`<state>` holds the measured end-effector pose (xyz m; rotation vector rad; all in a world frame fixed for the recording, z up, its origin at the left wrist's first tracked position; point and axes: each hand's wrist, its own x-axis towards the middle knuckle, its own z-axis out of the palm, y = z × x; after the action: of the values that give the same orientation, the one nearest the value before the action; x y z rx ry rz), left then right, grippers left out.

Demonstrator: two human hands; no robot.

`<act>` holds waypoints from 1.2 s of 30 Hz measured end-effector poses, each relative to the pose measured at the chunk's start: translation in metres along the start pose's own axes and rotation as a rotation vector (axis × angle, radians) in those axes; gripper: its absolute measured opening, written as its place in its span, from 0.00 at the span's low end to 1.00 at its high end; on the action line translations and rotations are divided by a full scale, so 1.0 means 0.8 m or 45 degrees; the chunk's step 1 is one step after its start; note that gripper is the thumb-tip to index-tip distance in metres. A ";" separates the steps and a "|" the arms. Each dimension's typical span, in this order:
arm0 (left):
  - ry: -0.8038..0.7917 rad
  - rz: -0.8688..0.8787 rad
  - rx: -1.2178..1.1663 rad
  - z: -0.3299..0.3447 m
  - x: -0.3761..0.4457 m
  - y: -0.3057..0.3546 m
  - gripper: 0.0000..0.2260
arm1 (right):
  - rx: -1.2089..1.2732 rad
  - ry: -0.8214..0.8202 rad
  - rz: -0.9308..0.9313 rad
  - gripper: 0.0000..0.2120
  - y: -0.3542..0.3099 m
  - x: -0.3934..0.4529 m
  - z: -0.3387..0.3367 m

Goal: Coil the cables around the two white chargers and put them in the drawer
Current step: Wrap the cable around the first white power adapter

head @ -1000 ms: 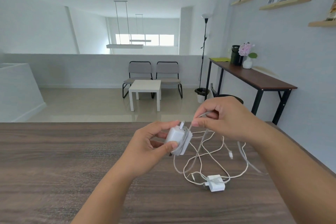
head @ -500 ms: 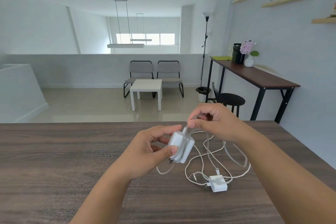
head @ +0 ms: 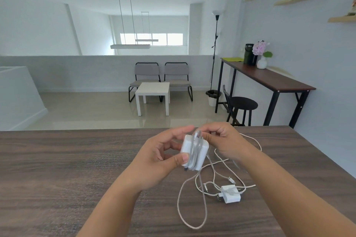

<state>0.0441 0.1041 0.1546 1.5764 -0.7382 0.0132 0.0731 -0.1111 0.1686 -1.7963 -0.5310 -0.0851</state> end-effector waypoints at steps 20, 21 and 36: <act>0.540 0.116 -0.448 0.008 0.082 0.014 0.18 | 0.076 -0.225 0.429 0.13 0.074 -0.032 -0.020; 0.548 0.131 -0.457 0.006 0.086 0.015 0.18 | 0.126 -0.198 0.474 0.14 0.079 -0.034 -0.024; 0.650 0.165 -0.401 -0.008 0.094 0.015 0.19 | 0.366 0.805 1.113 0.12 0.173 -0.060 -0.087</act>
<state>0.1006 0.0769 0.1980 1.1528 -0.4118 0.3649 0.1002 -0.2177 0.0495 -1.4707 0.6683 0.0312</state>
